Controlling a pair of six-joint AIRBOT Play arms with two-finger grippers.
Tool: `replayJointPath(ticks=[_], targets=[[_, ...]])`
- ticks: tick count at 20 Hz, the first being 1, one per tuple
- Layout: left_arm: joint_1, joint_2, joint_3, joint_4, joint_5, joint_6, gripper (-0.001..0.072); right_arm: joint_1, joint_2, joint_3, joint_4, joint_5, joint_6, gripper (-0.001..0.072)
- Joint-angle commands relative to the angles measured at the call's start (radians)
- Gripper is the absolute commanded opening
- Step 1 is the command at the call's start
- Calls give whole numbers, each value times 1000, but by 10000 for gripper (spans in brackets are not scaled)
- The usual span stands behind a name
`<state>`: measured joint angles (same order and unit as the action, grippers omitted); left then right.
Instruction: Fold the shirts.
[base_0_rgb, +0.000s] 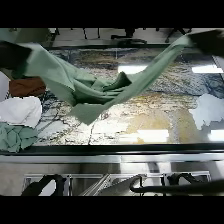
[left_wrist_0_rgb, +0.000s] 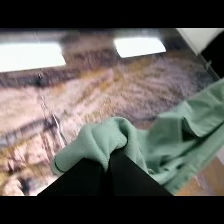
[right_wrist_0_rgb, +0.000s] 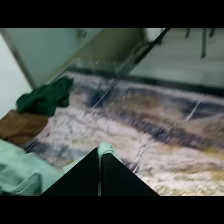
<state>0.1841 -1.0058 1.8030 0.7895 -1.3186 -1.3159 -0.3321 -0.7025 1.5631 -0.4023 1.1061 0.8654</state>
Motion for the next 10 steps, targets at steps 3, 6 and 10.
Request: replayJointPath(ticks=[3, 6, 10], targets=[[152, 85, 164, 37, -2, 16, 12, -197, 159, 23, -100, 37, 14, 17], [126, 0, 109, 30, -69, 19, 12, -202, 103, -23, -65, 151, 40, 17], [-25, -193, -94, 49, -76, 103, 12, -201, -5, -226, 25, 247, -3, 18]])
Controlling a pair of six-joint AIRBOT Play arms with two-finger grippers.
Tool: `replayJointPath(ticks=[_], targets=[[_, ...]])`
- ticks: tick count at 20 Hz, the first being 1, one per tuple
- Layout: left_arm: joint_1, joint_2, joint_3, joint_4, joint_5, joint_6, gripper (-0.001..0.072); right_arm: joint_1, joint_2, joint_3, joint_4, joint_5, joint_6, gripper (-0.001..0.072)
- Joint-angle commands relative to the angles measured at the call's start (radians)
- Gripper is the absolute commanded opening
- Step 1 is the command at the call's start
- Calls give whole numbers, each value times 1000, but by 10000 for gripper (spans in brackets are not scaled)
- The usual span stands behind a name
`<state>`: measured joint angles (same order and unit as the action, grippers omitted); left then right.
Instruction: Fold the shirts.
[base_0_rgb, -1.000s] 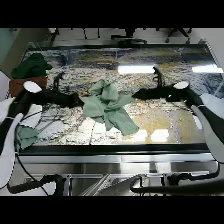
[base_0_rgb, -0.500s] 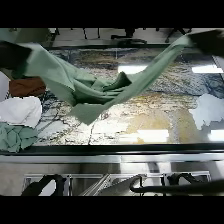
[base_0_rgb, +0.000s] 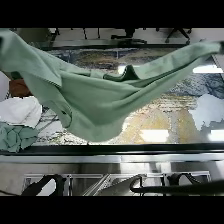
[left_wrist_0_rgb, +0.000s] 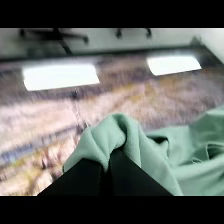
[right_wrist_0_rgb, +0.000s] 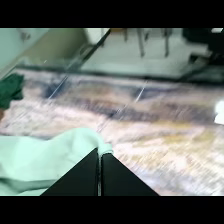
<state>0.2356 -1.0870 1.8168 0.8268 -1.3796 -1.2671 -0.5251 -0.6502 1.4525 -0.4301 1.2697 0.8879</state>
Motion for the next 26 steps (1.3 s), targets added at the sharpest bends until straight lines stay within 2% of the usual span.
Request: replayJointPath(ticks=[1, 4, 6, 8, 9, 10, 11, 16, 19, 22, 26], targets=[[-120, -177, -156, 51, 9, 56, 12, -7, -85, -191, 50, 87, -29, 18], [-204, -376, -238, 177, 134, 55, 12, -8, -165, -412, 46, 80, -99, 18], [-225, -506, -235, 166, 243, 54, 12, -8, -227, -515, 18, 18, -110, 18], [-236, -624, -169, 162, 294, 13, 12, -8, -298, -559, 14, -39, -145, 18], [-236, -676, -116, 154, 281, -12, 54, -7, -330, -558, 18, -52, -152, 18], [-235, -714, -63, 132, 251, -30, 356, -7, -356, -558, 20, -74, -154, 18], [-227, -748, -2, 112, 194, -57, 712, -7, -375, -558, 20, -93, -159, 18], [-154, -762, 151, 111, -170, -230, 698, -8, -441, -558, 19, -178, -192, 18], [-148, -648, -49, 171, -259, -280, 697, -9, -452, -558, 19, -193, -235, 18], [-192, -471, -421, 220, -180, -280, 697, -10, -452, -558, 20, -193, -238, 18], [-307, -229, -974, 177, 29, -298, 697, -9, -452, -558, 24, -193, -238, 18]])
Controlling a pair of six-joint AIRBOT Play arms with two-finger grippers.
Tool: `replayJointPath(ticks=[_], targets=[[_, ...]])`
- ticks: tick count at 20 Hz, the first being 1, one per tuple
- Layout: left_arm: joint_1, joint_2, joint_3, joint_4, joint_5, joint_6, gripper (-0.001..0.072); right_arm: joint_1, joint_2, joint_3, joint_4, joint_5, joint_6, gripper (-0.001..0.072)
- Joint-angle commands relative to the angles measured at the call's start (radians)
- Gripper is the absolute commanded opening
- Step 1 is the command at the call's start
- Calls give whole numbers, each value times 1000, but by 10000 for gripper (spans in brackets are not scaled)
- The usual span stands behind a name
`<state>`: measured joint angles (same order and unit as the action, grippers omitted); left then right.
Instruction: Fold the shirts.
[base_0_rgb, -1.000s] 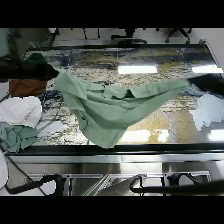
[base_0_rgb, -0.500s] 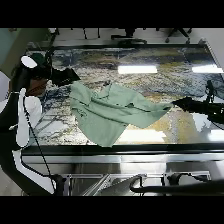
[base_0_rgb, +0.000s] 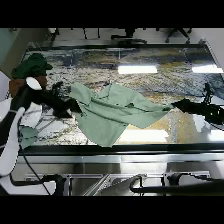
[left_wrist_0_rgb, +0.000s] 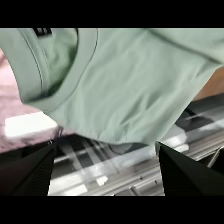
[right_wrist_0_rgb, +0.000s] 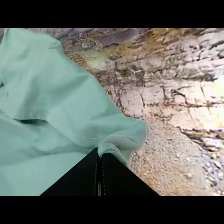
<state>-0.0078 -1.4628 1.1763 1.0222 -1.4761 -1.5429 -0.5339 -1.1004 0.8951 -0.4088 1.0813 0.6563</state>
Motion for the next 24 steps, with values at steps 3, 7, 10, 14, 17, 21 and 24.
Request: replayJointPath(ticks=[3, 7, 10, 14, 17, 21, 24], targets=[[-148, 246, -615, -248, 365, 21, 697, 0, -2, 0, 2, -4, -7, 18], [-273, 269, -753, -484, 663, 130, 697, 0, -2, 0, 2, -3, -6, 18], [-342, 193, -710, -499, 791, 132, 694, 0, -2, 0, 2, -2, -6, 18], [-336, 49, -559, -491, 690, 235, 15, -1, 2, 0, 10, 27, -6, 18], [-256, 69, -420, -490, 474, 283, 13, -2, 55, 26, 54, 76, -6, 18], [-69, 297, -95, -494, 225, 238, 11, -3, 196, 209, 273, 158, -4, 18], [71, 449, 278, -494, 188, 188, 11, -3, 317, 414, 424, 98, -2, 18]])
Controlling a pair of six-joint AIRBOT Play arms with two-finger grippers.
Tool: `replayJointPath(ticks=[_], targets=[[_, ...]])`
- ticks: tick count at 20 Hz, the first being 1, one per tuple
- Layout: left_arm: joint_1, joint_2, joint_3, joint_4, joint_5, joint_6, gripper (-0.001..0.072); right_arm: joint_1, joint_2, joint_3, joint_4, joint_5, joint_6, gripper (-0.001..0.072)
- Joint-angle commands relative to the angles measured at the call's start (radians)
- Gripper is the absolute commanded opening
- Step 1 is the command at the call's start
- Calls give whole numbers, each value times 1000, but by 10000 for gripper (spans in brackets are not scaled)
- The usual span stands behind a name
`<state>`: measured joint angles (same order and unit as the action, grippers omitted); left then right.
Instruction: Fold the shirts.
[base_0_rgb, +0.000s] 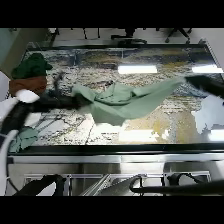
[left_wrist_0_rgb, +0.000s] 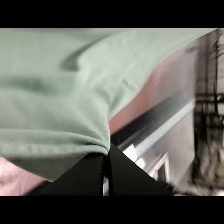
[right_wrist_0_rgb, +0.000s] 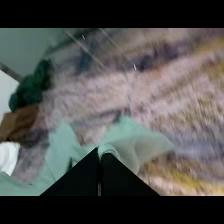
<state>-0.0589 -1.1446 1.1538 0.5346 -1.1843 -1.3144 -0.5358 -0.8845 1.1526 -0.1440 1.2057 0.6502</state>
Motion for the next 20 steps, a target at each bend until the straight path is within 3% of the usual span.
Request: replayJointPath(ticks=[1, 5, 8, 11, 15, 17, 20], targets=[[165, 165, 443, -3, -96, -40, 11, -1, 144, 224, 168, -78, 4, 18], [352, 210, 893, -4, -98, -72, 11, -1, 314, 378, 135, -331, 0, 18], [481, 211, 1028, -8, -126, -83, 12, -1, 399, 414, 28, -395, 0, 18], [540, 243, 906, -3, -134, -69, 12, -1, 380, 414, -69, -359, 50, 18], [491, 212, 592, -3, -132, 38, 12, 5, 186, 381, 18, -101, 64, 18], [386, 119, 467, 27, -111, 101, 12, 65, 77, 315, 18, -89, 48, 18], [221, -86, 353, 263, 56, 129, 12, 232, -112, 201, -92, -196, 18, 18]])
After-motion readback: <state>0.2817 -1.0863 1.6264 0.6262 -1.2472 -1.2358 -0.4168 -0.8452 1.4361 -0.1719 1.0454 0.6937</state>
